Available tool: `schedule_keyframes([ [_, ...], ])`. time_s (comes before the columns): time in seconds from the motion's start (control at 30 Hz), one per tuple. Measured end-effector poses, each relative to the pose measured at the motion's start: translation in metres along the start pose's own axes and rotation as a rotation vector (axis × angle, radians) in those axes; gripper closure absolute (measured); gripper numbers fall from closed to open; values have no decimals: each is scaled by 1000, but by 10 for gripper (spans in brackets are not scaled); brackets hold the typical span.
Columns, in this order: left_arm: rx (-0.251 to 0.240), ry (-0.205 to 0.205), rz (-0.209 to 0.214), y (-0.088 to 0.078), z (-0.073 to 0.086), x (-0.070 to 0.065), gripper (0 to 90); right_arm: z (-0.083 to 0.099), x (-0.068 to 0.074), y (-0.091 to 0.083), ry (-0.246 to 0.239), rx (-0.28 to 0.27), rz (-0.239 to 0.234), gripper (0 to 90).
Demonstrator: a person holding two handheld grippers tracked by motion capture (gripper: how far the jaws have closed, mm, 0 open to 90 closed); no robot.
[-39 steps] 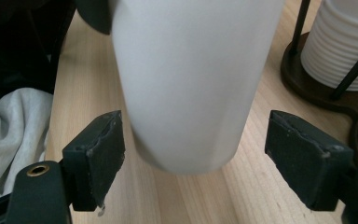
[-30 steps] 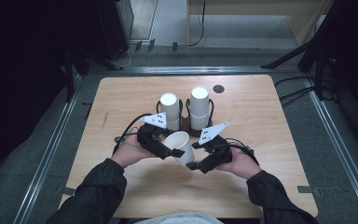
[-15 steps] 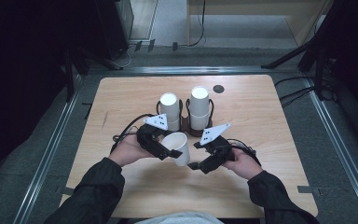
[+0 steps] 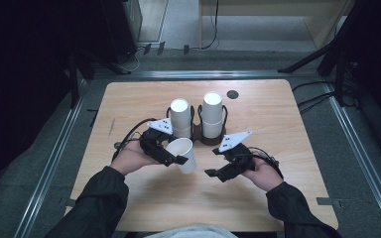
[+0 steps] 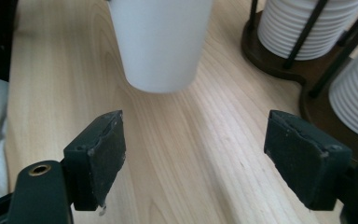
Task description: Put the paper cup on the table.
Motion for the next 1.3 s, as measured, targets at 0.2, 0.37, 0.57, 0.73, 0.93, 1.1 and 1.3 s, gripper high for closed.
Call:
schedule_keyframes([
  [0.2,11,-5,-3,-5,4,2,231,2,-7,-5,-14,-13,21,208],
  [0.37,7,-17,-19,-9,8,8,231,7,-12,-7,0,1,39,208],
  [0.57,9,-21,-40,-13,13,13,230,7,-13,-11,-13,-14,27,208],
  [0.73,-6,-44,-58,-20,20,22,230,7,-19,-13,-1,-18,32,208],
  [0.93,-7,-66,-87,-28,28,29,231,7,-26,-17,5,-18,52,207],
  [1.1,-15,-84,-106,-33,32,32,231,6,-30,-18,11,-20,59,207],
  [1.3,-19,-115,-139,-43,41,41,231,5,-35,-18,16,-16,66,207],
])
Point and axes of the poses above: each handheld gripper's, and its own axes: y roughly forward along the jaws, z roughly out of its underside, x roughly to its left, the point moved 9 cm from there along y, roughly forward along the jaws, and after that the axes turned 5 degrees about y, right-handed, at the moved point
